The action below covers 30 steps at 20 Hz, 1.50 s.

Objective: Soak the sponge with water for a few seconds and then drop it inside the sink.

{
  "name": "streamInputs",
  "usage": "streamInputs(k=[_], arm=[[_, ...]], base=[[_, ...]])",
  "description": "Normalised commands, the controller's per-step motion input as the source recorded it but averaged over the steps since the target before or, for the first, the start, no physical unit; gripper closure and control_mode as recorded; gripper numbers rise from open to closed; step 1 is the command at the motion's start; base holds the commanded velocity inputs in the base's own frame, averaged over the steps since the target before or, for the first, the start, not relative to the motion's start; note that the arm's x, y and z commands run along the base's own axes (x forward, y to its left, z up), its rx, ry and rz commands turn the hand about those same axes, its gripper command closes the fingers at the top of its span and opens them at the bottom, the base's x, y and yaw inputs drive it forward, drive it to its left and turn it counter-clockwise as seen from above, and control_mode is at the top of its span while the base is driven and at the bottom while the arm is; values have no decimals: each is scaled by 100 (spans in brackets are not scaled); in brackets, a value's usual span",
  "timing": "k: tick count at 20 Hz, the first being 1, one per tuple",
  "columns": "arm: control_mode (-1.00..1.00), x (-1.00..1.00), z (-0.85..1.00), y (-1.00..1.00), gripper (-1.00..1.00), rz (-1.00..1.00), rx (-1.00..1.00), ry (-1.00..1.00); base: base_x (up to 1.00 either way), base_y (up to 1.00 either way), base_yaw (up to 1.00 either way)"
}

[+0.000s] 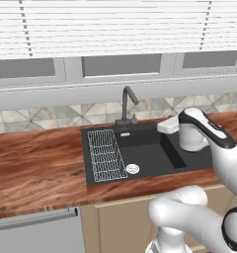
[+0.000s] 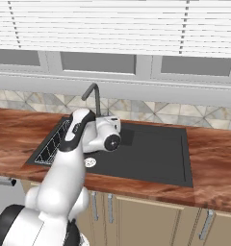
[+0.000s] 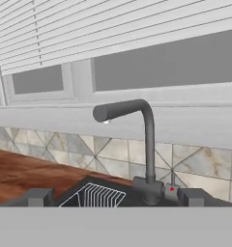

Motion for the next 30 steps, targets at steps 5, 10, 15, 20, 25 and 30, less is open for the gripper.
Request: streamInputs(k=[5, 10, 15, 20, 25, 30], arm=[[-100, 11, -15, 0, -100, 3, 0, 0], [-100, 10, -1, 0, -100, 2, 0, 0], [-100, 11, -4, 0, -100, 2, 0, 0], [-100, 10, -6, 0, -100, 2, 0, 0], [-100, 7, -2, 1, -100, 2, 0, 0], [-100, 0, 0, 13, -100, 0, 0, 0]], base=[[0, 0, 0], [0, 0, 0], [0, 0, 0], [0, 0, 0], [0, 0, 0], [0, 0, 0]])
